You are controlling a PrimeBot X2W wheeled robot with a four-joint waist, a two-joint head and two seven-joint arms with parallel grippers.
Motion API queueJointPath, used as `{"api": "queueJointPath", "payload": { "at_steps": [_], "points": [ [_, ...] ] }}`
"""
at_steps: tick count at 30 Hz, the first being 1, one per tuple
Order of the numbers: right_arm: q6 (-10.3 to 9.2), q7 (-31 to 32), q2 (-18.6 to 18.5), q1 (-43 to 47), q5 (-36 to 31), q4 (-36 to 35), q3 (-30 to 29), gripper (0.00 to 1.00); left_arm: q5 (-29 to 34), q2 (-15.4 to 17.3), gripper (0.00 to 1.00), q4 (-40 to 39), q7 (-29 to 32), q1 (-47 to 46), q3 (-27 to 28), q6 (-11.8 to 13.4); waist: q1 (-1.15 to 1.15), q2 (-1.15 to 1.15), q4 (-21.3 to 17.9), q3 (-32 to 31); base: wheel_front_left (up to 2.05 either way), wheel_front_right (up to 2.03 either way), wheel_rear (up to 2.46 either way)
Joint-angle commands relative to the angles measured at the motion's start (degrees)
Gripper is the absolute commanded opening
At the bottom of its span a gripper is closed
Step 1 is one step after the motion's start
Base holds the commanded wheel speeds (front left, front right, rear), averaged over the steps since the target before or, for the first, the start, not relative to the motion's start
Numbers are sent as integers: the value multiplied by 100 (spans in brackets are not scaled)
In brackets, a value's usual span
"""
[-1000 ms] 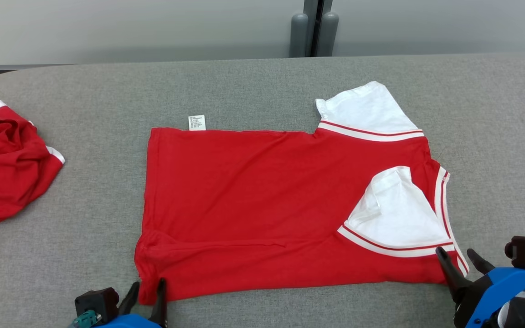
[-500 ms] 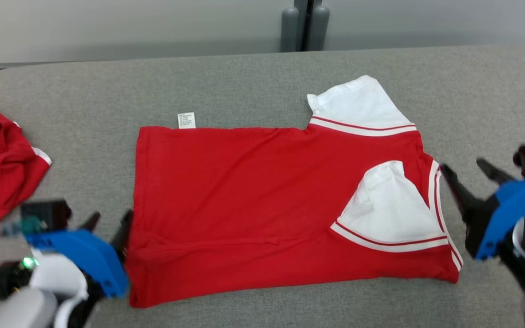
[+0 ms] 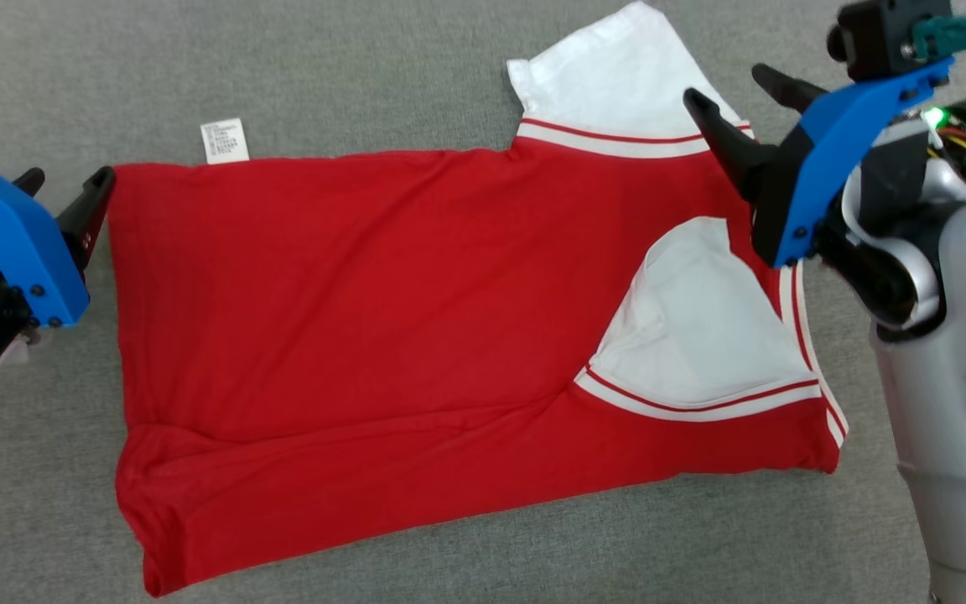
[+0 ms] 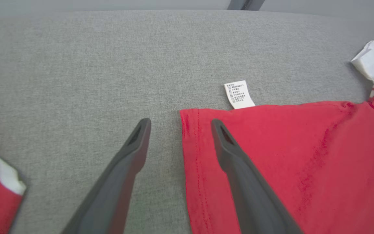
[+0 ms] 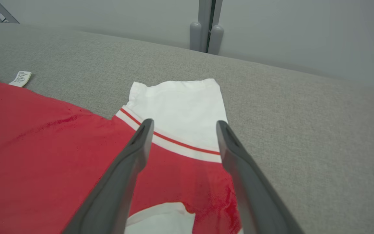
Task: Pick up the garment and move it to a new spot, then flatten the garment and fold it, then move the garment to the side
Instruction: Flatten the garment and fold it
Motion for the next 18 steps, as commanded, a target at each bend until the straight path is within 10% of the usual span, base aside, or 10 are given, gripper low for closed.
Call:
{"api": "queueJointPath", "payload": {
  "at_steps": [1,18],
  "points": [
    [1,-139,-32,-303,67,220,104,100,69,60,100,79,119,-200,-81,-94,-2,-1,21,214,0,0,0],
    [1,-775,-140,-1115,326,1185,445,100,196,-81,100,399,361,-628,-445,-404,-2,-1,-86,771,0,0,0]
  ]
}}
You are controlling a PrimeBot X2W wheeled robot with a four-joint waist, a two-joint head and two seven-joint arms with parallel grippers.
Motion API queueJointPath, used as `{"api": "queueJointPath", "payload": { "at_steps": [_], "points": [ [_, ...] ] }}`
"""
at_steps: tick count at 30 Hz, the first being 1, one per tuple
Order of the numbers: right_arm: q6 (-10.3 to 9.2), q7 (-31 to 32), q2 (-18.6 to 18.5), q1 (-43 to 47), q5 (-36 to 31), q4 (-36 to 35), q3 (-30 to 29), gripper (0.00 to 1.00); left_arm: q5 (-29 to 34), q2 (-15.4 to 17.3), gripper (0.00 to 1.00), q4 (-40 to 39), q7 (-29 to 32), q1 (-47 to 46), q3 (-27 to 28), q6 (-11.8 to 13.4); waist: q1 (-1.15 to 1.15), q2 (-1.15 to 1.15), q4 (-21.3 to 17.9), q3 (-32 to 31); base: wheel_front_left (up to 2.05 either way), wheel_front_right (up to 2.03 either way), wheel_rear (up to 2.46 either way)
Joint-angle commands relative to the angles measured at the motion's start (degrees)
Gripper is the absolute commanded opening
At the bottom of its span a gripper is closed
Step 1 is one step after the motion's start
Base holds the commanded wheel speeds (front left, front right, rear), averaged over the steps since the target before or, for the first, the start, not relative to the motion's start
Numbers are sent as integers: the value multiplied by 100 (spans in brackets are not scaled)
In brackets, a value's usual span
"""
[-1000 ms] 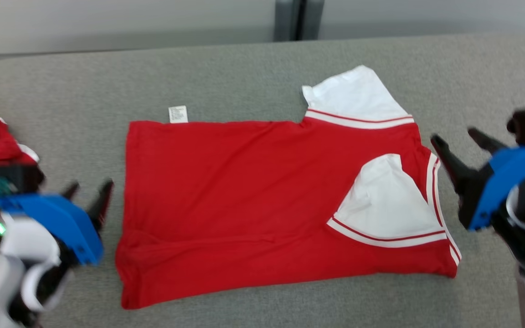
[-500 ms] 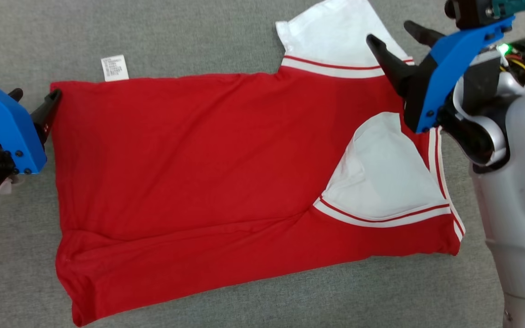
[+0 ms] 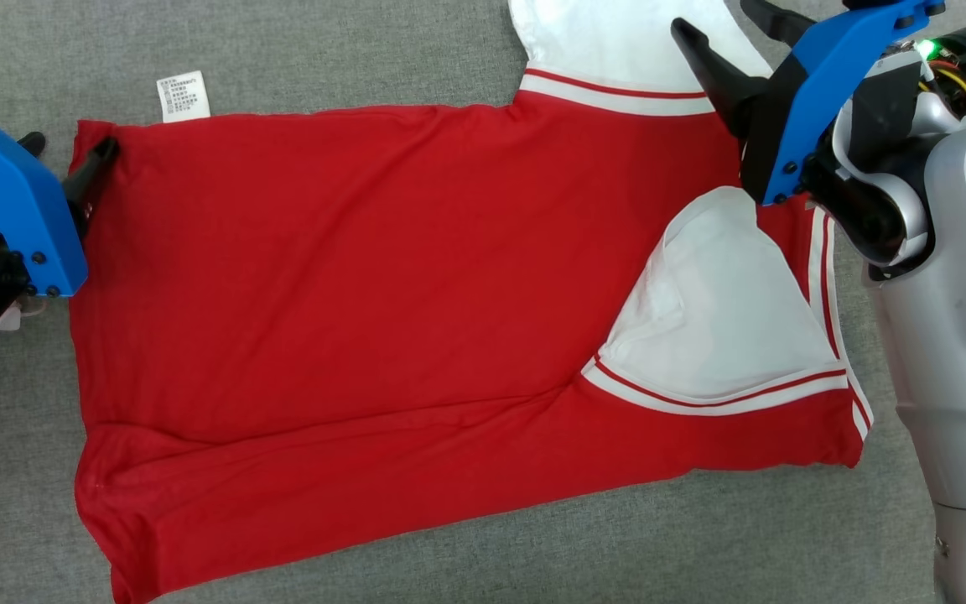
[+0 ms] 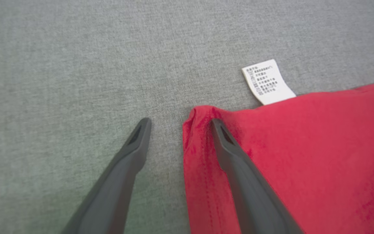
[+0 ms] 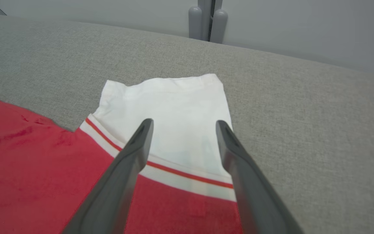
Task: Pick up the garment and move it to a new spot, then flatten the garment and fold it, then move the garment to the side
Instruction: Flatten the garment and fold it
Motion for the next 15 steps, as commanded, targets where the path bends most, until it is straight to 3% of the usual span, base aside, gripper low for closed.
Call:
{"api": "queueJointPath", "payload": {
  "at_steps": [1,8,9,10,11,15],
  "points": [
    [1,-65,-49,-128,42,53,-1,100,6,-87,100,61,71,4,-125,-53,0,-1,13,29,0,0,0],
    [1,-126,-30,-207,82,143,28,100,-65,-145,100,129,153,-25,-206,-151,0,-1,21,102,0,0,0],
    [1,-134,-29,-211,91,154,31,100,-81,-150,92,139,191,-20,-231,-201,0,-1,20,117,0,0,0],
    [1,-138,-37,-225,107,180,28,100,-155,-173,8,166,284,19,-290,-279,0,-1,24,143,0,0,0],
    [1,-138,-49,-247,100,189,23,100,-188,-185,0,176,310,34,-301,-309,0,-1,29,154,0,0,0],
    [1,-61,-69,-360,63,273,-12,100,-170,-184,0,188,202,-19,-286,-372,0,-1,84,207,0,0,0]
  ]
}}
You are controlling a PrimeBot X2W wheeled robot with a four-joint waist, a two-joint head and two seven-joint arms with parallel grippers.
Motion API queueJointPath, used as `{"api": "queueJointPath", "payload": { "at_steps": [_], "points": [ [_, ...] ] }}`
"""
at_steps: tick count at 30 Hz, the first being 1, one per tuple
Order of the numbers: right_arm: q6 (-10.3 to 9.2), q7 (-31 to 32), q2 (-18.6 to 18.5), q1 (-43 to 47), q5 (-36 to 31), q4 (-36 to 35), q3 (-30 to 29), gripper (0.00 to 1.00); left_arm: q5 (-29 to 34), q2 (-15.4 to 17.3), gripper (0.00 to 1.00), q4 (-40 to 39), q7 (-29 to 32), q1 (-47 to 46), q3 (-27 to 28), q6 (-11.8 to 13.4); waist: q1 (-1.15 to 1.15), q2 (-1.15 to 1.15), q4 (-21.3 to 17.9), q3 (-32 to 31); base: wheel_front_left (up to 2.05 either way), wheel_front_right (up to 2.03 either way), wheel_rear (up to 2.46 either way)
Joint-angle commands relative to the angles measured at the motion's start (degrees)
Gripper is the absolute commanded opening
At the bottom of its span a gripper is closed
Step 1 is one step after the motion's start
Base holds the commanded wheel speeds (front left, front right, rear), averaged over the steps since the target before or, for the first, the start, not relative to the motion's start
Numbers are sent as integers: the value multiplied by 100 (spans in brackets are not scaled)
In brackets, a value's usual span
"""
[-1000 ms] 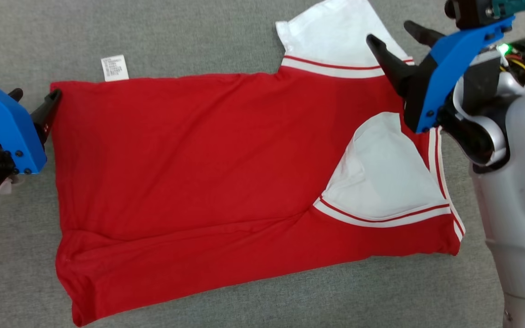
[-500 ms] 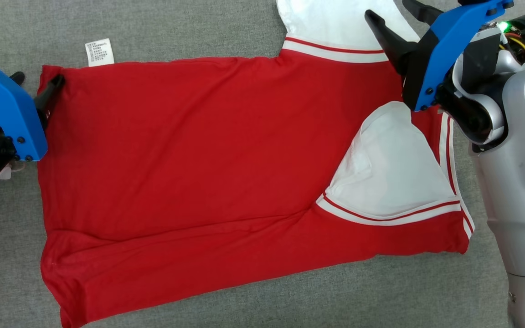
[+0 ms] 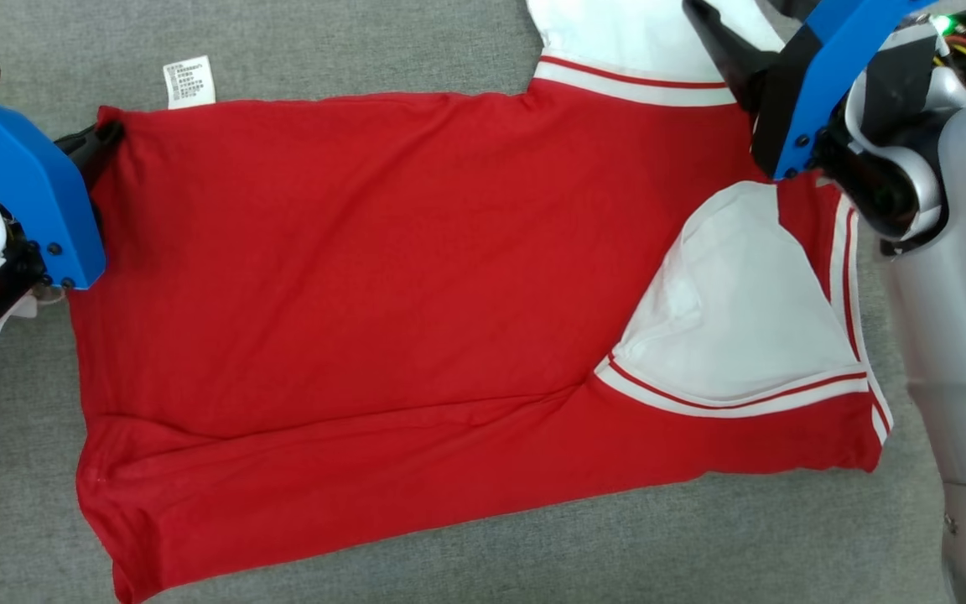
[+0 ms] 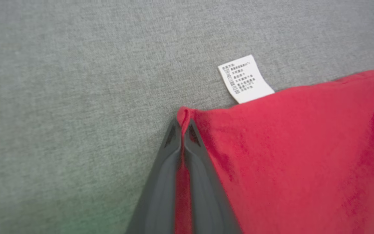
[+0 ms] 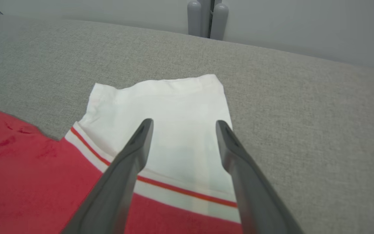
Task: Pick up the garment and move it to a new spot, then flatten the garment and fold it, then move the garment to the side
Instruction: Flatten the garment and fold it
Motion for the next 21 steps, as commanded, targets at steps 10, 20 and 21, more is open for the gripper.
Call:
{"api": "queueJointPath", "payload": {
  "at_steps": [10,20,21],
  "points": [
    [1,418,-67,-1032,-857,1222,-535,100,123,-416,0,110,-277,-46,-299,-254,1,0,555,167,0,0,0],
    [1,728,-120,-1604,-1880,2092,-971,100,203,-757,0,196,-635,-217,-496,-480,1,0,1049,330,0,0,0],
    [1,765,-111,-1600,-1920,2161,-963,100,206,-771,0,212,-658,-226,-504,-493,1,0,1058,334,0,0,0]
  ]
}}
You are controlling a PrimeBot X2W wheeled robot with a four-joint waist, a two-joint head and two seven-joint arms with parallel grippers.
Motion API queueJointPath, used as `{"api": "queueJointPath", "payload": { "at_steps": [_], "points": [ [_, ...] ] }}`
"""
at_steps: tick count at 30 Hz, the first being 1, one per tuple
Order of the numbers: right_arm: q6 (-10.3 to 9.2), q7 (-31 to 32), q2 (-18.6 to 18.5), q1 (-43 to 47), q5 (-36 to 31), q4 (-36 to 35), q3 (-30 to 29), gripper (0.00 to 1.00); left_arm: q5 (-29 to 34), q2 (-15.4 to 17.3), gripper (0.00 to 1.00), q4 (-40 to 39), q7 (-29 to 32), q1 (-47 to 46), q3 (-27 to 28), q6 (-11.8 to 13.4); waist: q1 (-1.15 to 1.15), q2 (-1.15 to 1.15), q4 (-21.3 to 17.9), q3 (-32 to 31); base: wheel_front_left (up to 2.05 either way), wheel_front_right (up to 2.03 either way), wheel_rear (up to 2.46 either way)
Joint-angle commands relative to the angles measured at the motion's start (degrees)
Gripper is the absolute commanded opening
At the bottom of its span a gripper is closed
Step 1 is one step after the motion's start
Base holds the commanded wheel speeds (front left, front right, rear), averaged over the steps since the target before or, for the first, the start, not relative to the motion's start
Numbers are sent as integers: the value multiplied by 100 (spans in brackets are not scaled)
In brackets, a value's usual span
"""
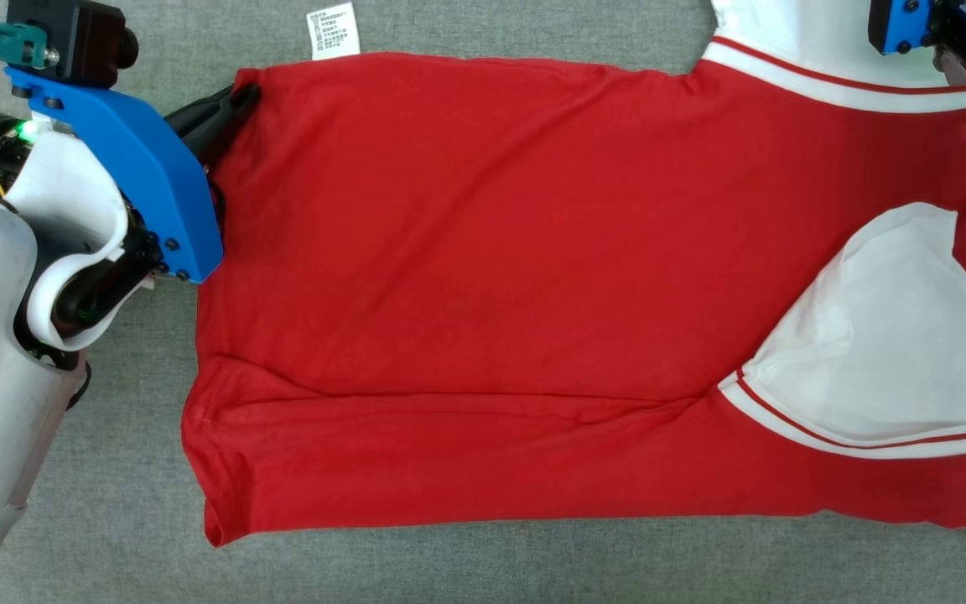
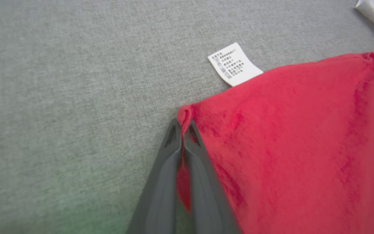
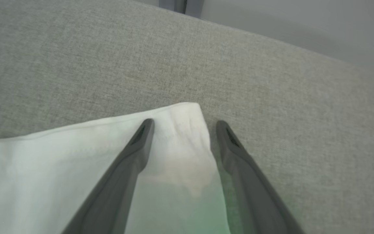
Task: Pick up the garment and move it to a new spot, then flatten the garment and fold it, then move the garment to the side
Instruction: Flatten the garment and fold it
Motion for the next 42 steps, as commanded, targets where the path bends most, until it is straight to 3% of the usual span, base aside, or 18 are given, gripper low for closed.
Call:
{"api": "queueJointPath", "payload": {
  "at_steps": [1,2,3,17,26,35,42],
  "points": [
    [1,48,-8,-23,-50,145,2,64,29,-7,0,176,59,101,-131,-9,0,0,29,24,0,0,0],
    [1,34,13,-21,-81,170,5,9,33,-2,0,204,44,94,-139,-10,0,0,23,25,0,0,0],
    [0,57,34,7,-97,193,14,0,30,2,0,234,20,88,-139,-22,0,0,13,19,0,0,0],
    [1,-942,-75,509,605,-220,385,0,215,24,0,428,-1198,459,124,-38,0,0,-281,-614,0,0,0],
    [1,-1071,-569,2159,1753,-1438,874,0,325,166,0,155,-2204,1497,-91,-202,0,0,-402,-1391,0,0,0],
    [1,-918,-871,3862,2181,-3016,423,0,512,93,0,145,-3299,2461,-106,-25,0,0,-446,-1831,0,0,0],
    [1,-600,-617,4947,2082,-4010,-119,0,661,-37,0,271,-3753,2879,-172,184,0,0,-402,-2047,0,0,0]
  ]
}}
